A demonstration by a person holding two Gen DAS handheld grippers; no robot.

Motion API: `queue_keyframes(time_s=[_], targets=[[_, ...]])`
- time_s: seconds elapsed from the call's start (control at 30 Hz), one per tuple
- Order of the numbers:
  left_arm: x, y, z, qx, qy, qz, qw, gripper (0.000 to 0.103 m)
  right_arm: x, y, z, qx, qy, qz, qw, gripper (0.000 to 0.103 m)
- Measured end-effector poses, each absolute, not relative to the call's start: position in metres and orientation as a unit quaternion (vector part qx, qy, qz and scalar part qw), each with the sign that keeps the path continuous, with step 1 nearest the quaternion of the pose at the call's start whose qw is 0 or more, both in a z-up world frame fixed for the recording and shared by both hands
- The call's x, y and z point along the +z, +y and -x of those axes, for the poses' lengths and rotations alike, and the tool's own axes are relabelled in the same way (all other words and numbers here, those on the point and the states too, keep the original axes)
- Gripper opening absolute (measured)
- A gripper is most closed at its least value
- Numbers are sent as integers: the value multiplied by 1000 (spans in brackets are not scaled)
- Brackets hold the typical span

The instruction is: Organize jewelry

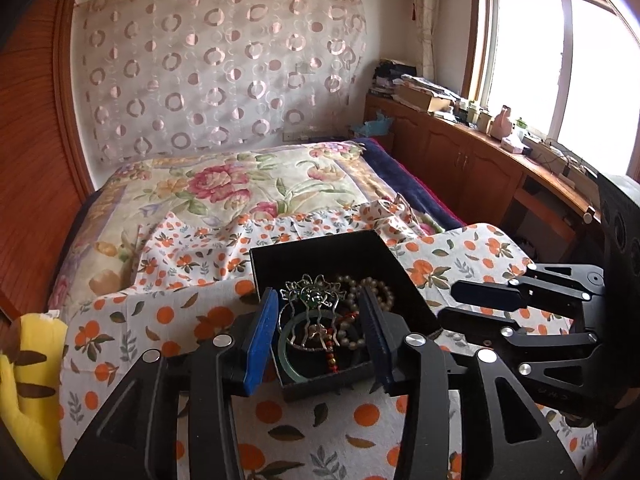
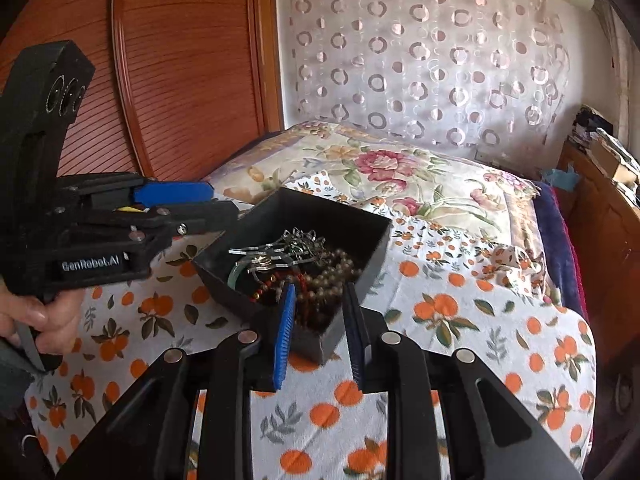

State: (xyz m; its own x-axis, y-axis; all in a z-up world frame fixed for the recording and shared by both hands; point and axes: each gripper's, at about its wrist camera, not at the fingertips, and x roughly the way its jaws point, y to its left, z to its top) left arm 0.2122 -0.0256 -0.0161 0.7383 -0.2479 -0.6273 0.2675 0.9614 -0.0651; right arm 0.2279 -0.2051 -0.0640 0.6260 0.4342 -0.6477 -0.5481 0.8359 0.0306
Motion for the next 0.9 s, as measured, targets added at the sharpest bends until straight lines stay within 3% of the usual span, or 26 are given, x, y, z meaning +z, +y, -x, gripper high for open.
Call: queue_keyframes(time_s=[0.13,0.23,0.3,0.4,0.53,0.6,0.9], targets=[[-10,-26,-193,-130,328,-13,935,58,-60,-218,-207,263,328,69,905,34],[-3,-27,-170,-119,316,-19,941,76,-54,-227,-191,256,320,56,911,37],[2,-27,-156,-107,308,-21,945,85,-49,-233,-178,251,312,46,915,48],[9,-26,-137,-94,302,-20,948,92,-40,-242,-156,236,296,28,925,67],[13,-22,-105,-78,294,-17,952,95,-31,-253,-128,210,272,9,939,93],[15,-20,-95,-70,294,-16,953,95,-26,-256,-114,198,260,4,945,100],[19,-10,-52,-47,287,-12,957,95,-16,-262,-80,183,243,-6,953,101]])
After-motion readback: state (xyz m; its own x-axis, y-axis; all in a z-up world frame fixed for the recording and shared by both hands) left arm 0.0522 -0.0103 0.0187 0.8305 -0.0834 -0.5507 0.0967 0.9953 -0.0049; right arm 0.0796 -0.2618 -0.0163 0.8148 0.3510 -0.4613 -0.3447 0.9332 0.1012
